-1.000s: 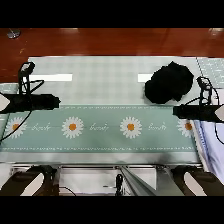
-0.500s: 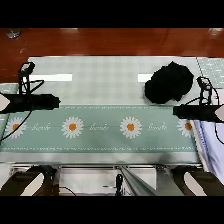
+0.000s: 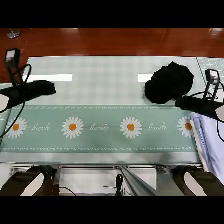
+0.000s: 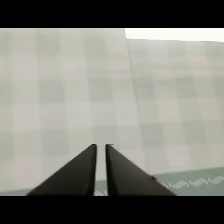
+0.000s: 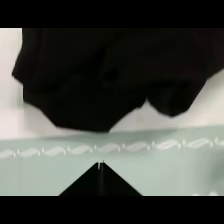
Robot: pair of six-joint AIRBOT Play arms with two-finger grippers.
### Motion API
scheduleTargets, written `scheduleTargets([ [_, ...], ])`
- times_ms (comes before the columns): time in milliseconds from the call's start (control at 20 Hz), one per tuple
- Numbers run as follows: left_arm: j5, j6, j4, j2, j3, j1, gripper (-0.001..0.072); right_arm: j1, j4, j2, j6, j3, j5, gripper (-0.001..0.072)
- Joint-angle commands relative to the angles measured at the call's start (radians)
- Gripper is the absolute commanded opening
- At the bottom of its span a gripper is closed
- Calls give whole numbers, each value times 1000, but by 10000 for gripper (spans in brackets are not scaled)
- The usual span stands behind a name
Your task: Fold the shirts.
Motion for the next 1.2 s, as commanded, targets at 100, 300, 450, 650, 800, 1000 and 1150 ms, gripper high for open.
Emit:
scheduleTargets([
  [100, 183, -5, 1, -12, 0, 0, 704, 0, 1, 0, -10, 1, -188, 627],
  [300, 40, -9, -1, -14, 0, 0, 703, 0, -109, -79, -56, 140, -249, 626],
  [450, -132, -8, 1, -14, -1, 0, 703, -40, -211, -286, 45, 360, -142, 626],
  [650, -189, -8, 1, -15, -6, 0, 703, -97, -150, -621, 119, 654, 106, 621],
  [800, -188, -8, 1, -36, -6, 0, 703, -93, -69, -820, 119, 787, 173, 621],
  [1000, -189, -8, 1, -88, -6, 0, 703, -84, 31, -978, 119, 870, 246, 620],
  [1150, -189, -8, 1, -131, -6, 0, 703, -76, 19, -1009, 110, 871, 311, 354],
])
